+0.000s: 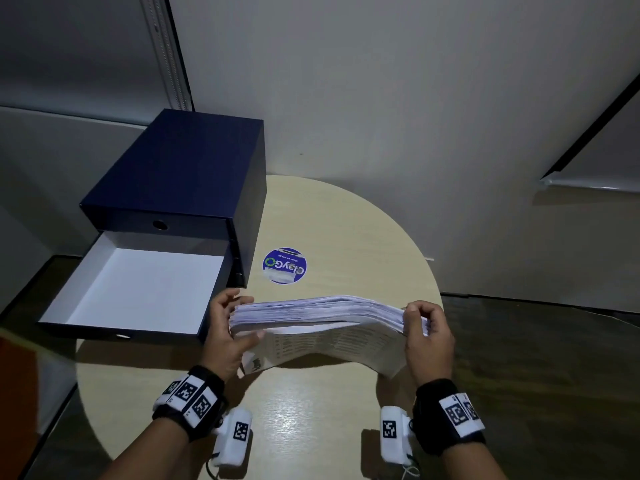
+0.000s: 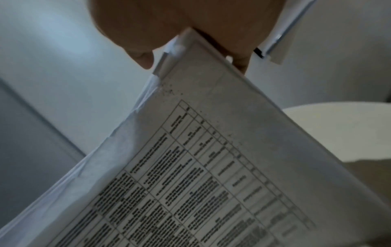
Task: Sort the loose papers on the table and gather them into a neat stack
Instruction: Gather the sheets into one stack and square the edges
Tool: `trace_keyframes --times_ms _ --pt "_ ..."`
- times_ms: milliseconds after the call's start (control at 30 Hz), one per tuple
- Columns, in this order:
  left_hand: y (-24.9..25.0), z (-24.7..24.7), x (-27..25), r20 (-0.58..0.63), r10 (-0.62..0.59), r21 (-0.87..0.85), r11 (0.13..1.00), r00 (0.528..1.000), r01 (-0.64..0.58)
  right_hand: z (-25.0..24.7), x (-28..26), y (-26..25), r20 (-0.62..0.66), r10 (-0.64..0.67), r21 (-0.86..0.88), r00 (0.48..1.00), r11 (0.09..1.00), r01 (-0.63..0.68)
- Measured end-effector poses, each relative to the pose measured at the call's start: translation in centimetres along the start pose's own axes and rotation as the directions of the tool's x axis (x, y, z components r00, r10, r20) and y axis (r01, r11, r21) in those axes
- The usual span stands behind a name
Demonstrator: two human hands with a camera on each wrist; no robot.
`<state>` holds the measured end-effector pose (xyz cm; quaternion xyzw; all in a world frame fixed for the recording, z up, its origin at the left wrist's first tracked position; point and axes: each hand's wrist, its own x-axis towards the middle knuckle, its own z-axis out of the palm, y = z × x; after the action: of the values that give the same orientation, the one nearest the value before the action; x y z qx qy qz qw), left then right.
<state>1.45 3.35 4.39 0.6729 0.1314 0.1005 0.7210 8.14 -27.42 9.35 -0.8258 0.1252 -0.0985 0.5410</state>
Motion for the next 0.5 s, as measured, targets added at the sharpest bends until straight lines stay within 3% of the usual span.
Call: trace_keyframes --times_ms 100,200,300,367,433,500 --pt "0.4 0.1 -0.4 0.041 -0.038 0.065 0.997 0.998 0.035 0.7 0.1 -2.1 -0.049 -0.062 -0.093 0.997 0.994 0.057" --pt "0.5 0.3 -0.1 0.072 -0.047 0.229 0.973 0.996 0.029 2.0 -0.2 -3.6 0.011 -0.093 -0.257 0.996 0.962 0.093" --pt "1.5 1.0 0.2 -0.024 -0.015 0.355 0.935 1.000 0.023 2.6 -0.7 -4.4 0.115 -0.192 -0.527 0.975 0.820 0.223" --pt "2.3 1.4 0.2 -0.018 0.091 0.422 0.904 0.996 -0.074 2.7 -1.4 -5.8 0.312 -0.316 -0.551 0.896 0.708 0.442" --pt "3.7 2.3 0.4 0.036 0.205 0.479 0.856 0.978 -0.197 3.3 -2.4 -7.4 0.559 -0.366 -0.486 0.745 0.583 0.651" --pt "5.3 3.5 0.8 0.117 0.328 0.527 0.779 0.937 -0.339 4.4 -2.8 -8.3 0.692 -0.364 -0.431 0.623 0.484 0.761"
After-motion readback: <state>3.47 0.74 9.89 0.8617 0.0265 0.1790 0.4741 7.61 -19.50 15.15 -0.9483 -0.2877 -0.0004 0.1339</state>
